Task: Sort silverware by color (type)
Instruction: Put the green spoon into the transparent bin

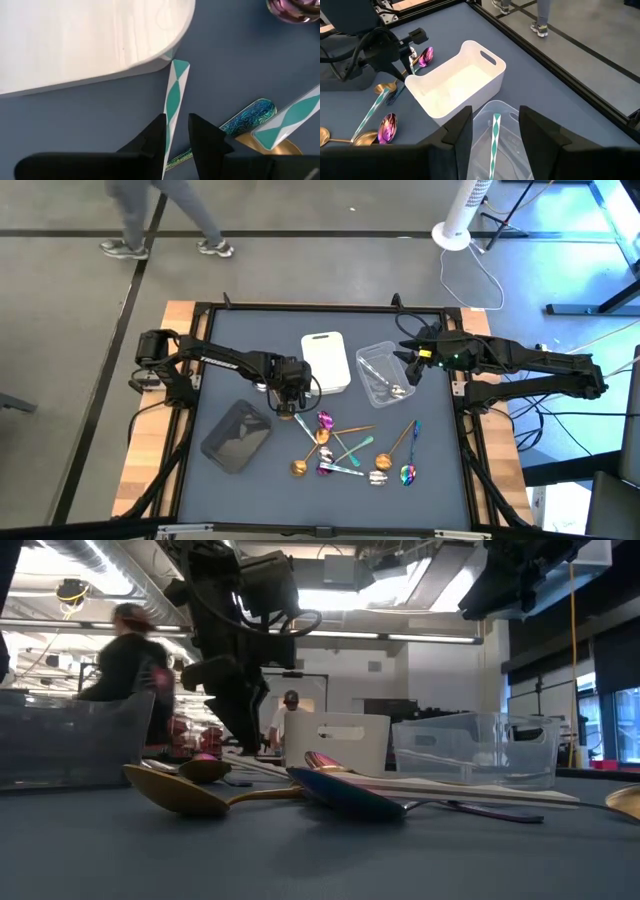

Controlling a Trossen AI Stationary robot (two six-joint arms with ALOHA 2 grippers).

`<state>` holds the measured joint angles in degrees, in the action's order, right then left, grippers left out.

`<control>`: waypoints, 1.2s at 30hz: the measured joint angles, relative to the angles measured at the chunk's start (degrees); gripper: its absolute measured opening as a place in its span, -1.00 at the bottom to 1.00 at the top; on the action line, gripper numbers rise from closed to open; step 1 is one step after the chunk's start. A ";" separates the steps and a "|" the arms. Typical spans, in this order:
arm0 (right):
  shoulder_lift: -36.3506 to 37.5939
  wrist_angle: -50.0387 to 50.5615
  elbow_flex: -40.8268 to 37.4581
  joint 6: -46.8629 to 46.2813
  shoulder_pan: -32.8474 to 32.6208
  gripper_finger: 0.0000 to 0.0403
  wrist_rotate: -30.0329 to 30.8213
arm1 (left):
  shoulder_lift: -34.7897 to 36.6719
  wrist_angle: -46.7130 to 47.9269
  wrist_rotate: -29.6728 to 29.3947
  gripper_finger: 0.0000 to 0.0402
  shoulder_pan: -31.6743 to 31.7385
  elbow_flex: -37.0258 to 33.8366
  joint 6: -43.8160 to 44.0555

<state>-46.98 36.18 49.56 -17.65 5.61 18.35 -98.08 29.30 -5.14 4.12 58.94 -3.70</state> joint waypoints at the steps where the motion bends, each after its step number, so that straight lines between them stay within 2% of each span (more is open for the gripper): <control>1: 0.00 0.00 0.00 0.00 0.00 -0.26 0.00 | 0.00 -0.03 -0.10 -0.62 0.00 -0.02 0.00; 30: 0.00 0.00 0.00 0.00 0.01 -0.26 -0.01 | 0.00 -0.27 -0.39 -0.62 0.26 -0.01 1.66; 36: 0.00 0.00 0.00 0.00 0.02 -0.26 0.00 | 0.00 2.17 -0.58 -0.62 0.26 -0.01 1.58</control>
<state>-46.98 36.18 49.56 -17.65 5.63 18.35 -98.08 31.47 -5.72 4.38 58.93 -2.12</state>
